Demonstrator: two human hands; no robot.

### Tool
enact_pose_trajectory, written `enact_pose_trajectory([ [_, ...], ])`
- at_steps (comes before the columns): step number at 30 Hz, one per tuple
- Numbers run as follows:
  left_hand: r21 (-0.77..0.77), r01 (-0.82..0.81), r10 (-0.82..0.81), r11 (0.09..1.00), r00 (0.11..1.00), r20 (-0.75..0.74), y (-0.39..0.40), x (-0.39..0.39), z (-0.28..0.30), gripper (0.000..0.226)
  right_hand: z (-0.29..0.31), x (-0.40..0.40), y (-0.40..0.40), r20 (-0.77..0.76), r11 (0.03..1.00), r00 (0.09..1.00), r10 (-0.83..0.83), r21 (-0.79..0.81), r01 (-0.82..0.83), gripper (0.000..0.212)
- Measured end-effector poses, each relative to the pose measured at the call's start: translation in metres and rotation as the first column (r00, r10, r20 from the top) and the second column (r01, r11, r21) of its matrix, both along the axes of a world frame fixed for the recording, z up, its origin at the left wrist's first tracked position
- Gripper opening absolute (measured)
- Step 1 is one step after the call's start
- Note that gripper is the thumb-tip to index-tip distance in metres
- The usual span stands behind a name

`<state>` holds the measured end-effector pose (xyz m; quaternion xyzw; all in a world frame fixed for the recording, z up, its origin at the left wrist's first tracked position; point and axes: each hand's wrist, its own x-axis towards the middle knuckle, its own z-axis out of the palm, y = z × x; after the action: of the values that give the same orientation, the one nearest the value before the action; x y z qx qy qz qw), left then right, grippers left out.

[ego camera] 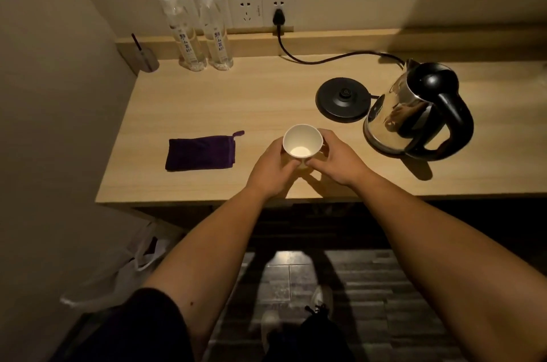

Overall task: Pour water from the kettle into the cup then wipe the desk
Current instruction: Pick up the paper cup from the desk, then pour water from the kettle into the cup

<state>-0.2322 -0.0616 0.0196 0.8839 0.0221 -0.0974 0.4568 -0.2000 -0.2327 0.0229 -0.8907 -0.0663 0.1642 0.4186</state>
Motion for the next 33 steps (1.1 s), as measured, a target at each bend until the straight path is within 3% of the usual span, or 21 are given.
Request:
enact_pose_trajectory([
  [12, 0.009, -0.004, 0.004, 1.0, 0.999, -0.032, -0.002, 0.002, -0.014, 0.062, -0.016, -0.004, 0.003, -0.06, 0.999, 0.997, -0.053, -0.014, 0.052, 0.075],
  [17, -0.073, -0.018, 0.015, 0.997, 0.999, -0.036, -0.007, -0.002, -0.019, 0.083, -0.008, -0.007, -0.006, -0.096, 0.999, 0.995, -0.032, -0.04, 0.028, 0.086],
  [20, -0.127, -0.094, 0.082, 0.987, 0.992, -0.099, -0.008, -0.001, -0.023, 0.103, 0.014, -0.016, -0.023, -0.042, 0.996, 0.997, -0.062, -0.064, 0.059, 0.085],
  [23, -0.179, -0.13, 0.109, 0.975, 0.987, -0.122, -0.012, 0.002, -0.025, 0.108, 0.047, -0.038, -0.05, 0.073, 0.986, 0.984, -0.164, 0.039, 0.161, 0.07],
  [26, -0.277, -0.145, 0.114, 0.95, 0.986, -0.122, -0.02, 0.003, -0.024, 0.099, 0.081, -0.056, -0.086, 0.227, 0.934, 0.907, -0.354, 0.137, 0.33, 0.05],
  [29, -0.255, -0.16, 0.139, 0.954, 0.985, -0.098, -0.024, 0.008, -0.03, 0.087, 0.102, -0.057, -0.121, 0.464, 0.861, 0.746, -0.478, 0.081, 0.502, 0.035],
  [31, -0.214, -0.174, 0.157, 0.961, 0.983, -0.092, -0.025, 0.011, -0.037, 0.085, 0.1, -0.048, -0.142, 0.508, 0.788, 0.68, -0.529, -0.004, 0.616, 0.041],
  [33, -0.187, -0.193, 0.178, 0.963, 0.979, -0.095, -0.026, 0.012, -0.041, 0.085, 0.091, -0.036, -0.155, 0.407, 0.751, 0.704, -0.582, -0.065, 0.658, 0.059],
])
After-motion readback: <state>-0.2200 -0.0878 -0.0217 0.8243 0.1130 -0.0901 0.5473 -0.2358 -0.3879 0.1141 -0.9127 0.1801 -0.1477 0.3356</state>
